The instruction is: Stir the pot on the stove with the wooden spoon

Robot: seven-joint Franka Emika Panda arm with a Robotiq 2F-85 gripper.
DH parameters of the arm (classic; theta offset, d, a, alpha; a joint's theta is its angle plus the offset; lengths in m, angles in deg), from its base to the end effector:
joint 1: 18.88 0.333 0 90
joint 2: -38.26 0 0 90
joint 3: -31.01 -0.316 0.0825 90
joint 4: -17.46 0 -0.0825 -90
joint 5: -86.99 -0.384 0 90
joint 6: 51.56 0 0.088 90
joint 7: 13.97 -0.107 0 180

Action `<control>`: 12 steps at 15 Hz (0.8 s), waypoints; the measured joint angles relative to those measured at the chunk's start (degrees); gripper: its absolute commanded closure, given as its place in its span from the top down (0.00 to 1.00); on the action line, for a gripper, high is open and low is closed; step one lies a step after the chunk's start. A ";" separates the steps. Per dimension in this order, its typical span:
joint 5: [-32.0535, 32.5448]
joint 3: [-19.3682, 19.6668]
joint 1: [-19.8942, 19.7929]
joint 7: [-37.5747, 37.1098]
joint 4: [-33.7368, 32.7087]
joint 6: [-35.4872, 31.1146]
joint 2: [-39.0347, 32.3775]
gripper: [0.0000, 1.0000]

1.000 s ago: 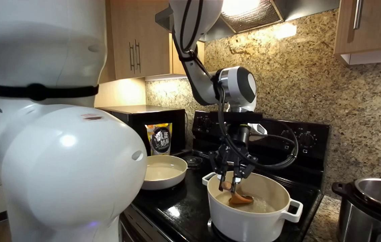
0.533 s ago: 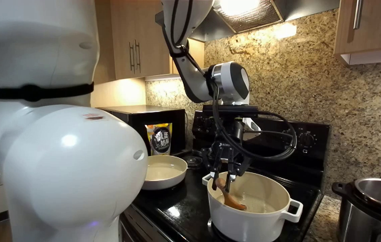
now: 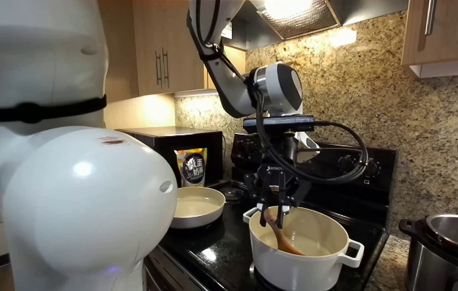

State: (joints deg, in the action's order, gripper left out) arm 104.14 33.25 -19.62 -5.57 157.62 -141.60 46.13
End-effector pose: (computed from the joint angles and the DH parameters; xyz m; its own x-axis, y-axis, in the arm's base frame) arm 0.3723 -0.0508 0.3249 0.7097 0.1070 -0.6964 0.2552 -0.9603 0.1125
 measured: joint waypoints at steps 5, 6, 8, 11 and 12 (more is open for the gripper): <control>0.01 -0.07 0.04 -6.41 -0.63 -4.21 -2.38 0.07; 0.01 -0.17 0.08 -7.21 -0.88 -4.79 -3.03 0.07; 0.01 -0.51 0.23 -8.14 -1.66 -5.20 -4.37 0.07; 0.00 -1.53 0.54 -8.24 -2.87 -5.21 -6.00 0.07; -0.01 -1.85 0.90 -8.23 -3.12 -5.21 -6.36 0.07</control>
State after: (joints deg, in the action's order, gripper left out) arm 104.13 31.40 -18.73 -13.80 154.50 -146.81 39.77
